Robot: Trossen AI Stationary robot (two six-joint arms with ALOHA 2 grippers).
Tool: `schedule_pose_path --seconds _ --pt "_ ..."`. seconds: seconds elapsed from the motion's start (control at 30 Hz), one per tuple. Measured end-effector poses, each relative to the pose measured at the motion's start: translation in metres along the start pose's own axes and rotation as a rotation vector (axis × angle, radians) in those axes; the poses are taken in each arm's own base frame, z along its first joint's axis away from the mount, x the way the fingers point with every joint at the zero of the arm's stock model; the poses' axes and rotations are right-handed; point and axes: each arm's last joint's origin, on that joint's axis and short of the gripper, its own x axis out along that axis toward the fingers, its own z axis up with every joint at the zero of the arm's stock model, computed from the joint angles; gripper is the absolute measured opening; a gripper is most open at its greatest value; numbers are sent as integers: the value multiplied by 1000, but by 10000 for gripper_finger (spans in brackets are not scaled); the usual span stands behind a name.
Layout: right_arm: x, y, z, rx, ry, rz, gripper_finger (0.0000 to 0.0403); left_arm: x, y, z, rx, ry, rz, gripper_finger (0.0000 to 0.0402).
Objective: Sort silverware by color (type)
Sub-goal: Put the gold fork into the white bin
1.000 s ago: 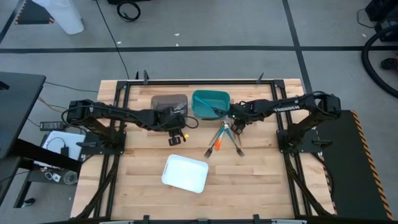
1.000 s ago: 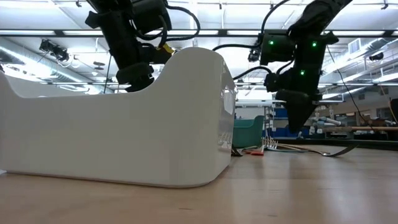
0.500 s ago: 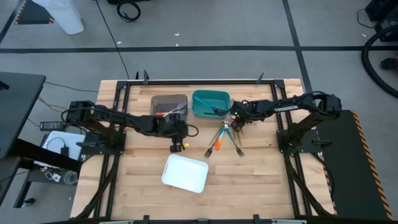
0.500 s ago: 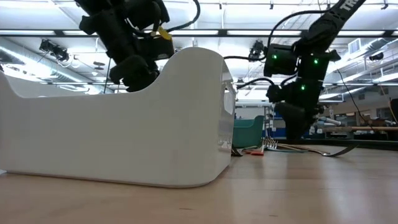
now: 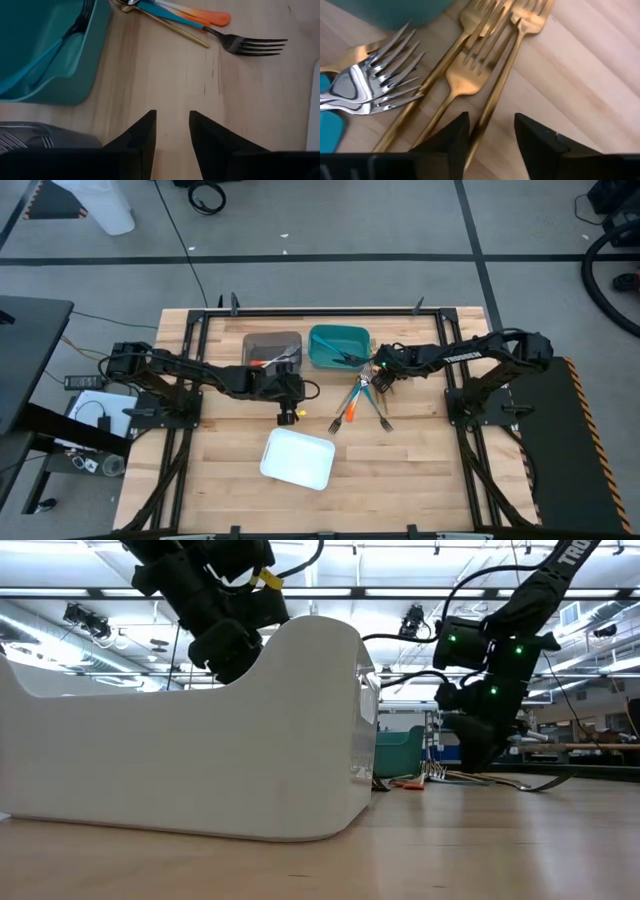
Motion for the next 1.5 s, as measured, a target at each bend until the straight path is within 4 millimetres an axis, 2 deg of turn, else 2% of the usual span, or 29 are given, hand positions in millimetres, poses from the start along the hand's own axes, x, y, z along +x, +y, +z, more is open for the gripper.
schedule_pose_path --seconds 0.27,0.33,0.63,0.97,1.2,1.5 --pt "1 0 -1 14 5 14 40 0 0 -1 -19 16 -2 125" --pt "1 0 -1 11 5 9 21 0 0 -2 -18 21 -2 125" --pt "-5 -2 -1 37 -17 2 29 0 3 -1 -28 21 77 130" --pt "-30 -13 -1 78 -99 -47 28 0 4 3 0 -19 93 192" --pt "-49 -13 0 78 -186 -8 28 -8 7 13 26 34 125 182" --pt "-72 -2 -5 49 -272 84 28 -12 8 16 97 76 120 174"
